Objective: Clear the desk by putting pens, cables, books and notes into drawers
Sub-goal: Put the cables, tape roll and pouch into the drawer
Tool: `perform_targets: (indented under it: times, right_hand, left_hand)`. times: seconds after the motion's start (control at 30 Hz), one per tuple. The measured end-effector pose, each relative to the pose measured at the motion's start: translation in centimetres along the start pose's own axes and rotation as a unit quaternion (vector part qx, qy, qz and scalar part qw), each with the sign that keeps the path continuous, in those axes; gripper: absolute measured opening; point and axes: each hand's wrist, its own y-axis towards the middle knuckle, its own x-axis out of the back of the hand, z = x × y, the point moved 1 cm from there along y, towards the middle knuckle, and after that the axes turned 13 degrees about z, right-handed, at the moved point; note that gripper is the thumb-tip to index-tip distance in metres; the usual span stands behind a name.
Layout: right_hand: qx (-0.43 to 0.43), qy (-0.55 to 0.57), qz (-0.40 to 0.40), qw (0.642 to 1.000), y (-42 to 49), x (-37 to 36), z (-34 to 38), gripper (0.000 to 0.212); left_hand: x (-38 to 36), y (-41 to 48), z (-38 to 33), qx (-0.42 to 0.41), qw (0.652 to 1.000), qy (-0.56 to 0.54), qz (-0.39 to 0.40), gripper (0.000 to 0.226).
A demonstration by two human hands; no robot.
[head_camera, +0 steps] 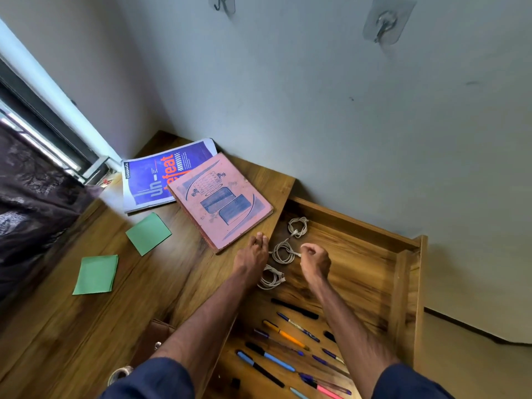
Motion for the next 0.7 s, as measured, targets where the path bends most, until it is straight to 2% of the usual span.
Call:
perform_targets:
  times: [0.07,0.17,0.23,0.33,0.43,0.5,0.7]
  right_hand:
    - [0.008,-0.007,0.022,1.000,-1.5,0.0,0.0,0.018]
    - [0.020,-0.014,0.048,0.999,-4.0,0.1,0.4,0.019]
    - [0.023,-0.023,0.063,0.997,-5.5,0.0,0.8,0.021]
    - [0.038,-0.047,0.087,0.994,-8.1,-0.4,1.1,0.021]
    - [0.056,-0.062,0.110,0.990,-10.5,-1.7,1.3,0.019]
    - [0.068,-0.073,0.130,0.987,-12.1,-2.9,1.4,0.019]
    - [0.114,-0.116,0.202,0.966,-17.0,-7.5,0.3,0.024]
  left_hand:
    - [0.3,-0.6,0.2,-0.002,1.000,-0.007,-0.005,0.072]
    - [0.3,-2.2,0.4,-0.014,1.000,-0.013,-0.007,0.042]
    - [-0.1,-3.6,0.8,-0.024,0.999,-0.018,0.010,0.031]
    - [-0.9,-6.1,1.4,-0.037,0.998,-0.054,0.013,0.036]
    - [-1.9,-9.2,1.9,-0.031,0.993,-0.112,-0.013,0.046]
    - [-2.7,-11.5,2.4,-0.016,0.988,-0.153,-0.034,0.044]
    - [-6.1,-17.7,4.9,0.010,0.955,-0.287,-0.074,0.050]
